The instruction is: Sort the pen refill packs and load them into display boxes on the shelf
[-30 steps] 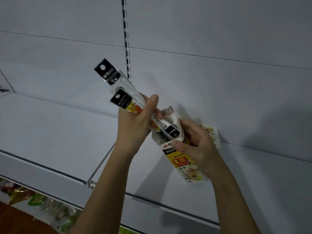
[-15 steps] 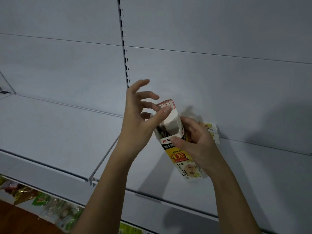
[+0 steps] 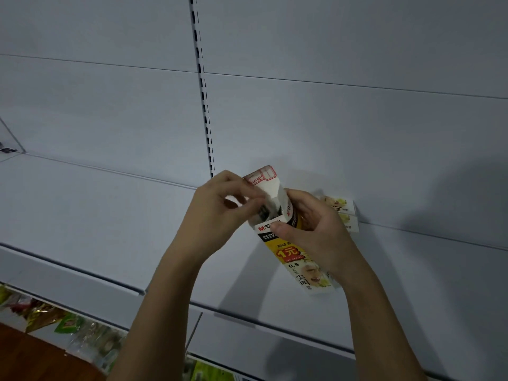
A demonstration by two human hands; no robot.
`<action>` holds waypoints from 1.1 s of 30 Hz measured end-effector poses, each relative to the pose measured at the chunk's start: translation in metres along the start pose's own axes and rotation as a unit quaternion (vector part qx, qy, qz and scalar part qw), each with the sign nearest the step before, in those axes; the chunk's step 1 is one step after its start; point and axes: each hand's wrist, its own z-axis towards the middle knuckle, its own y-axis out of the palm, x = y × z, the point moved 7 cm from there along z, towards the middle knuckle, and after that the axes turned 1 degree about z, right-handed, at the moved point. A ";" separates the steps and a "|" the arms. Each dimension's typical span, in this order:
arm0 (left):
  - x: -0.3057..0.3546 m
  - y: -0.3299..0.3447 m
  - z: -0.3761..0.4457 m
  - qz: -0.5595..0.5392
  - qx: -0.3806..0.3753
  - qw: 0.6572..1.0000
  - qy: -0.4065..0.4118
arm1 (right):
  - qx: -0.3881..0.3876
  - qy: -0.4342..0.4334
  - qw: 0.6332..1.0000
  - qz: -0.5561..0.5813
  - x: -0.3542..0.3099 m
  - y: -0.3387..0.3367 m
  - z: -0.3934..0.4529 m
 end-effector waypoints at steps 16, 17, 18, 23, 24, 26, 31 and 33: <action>-0.057 0.031 -0.013 -0.119 -0.078 0.962 -0.233 | -0.021 0.066 0.994 -0.090 0.019 0.010 0.008; -0.057 0.029 -0.013 -0.152 -0.072 0.959 -0.228 | -0.031 0.074 0.993 -0.091 0.019 0.008 0.008; -0.058 0.027 -0.013 -0.186 -0.067 0.955 -0.221 | -0.041 0.080 0.991 -0.099 0.018 0.007 0.008; -0.072 0.023 -0.013 -0.199 -0.054 0.954 -0.218 | -0.024 0.106 0.968 -0.225 0.025 -0.004 0.014; -0.080 0.026 -0.013 -0.187 -0.046 0.954 -0.230 | -0.005 0.114 0.966 -0.232 0.030 -0.006 0.015; -0.097 0.034 -0.015 -0.165 -0.034 0.953 -0.253 | 0.030 0.126 0.958 -0.255 0.039 -0.009 0.015; -0.130 0.053 -0.015 0.033 -0.038 0.975 -0.218 | 0.000 0.161 0.914 -0.372 0.058 -0.005 0.004; -0.134 0.059 -0.012 0.113 -0.054 0.972 -0.197 | 0.000 0.155 0.903 -0.400 0.060 -0.003 0.002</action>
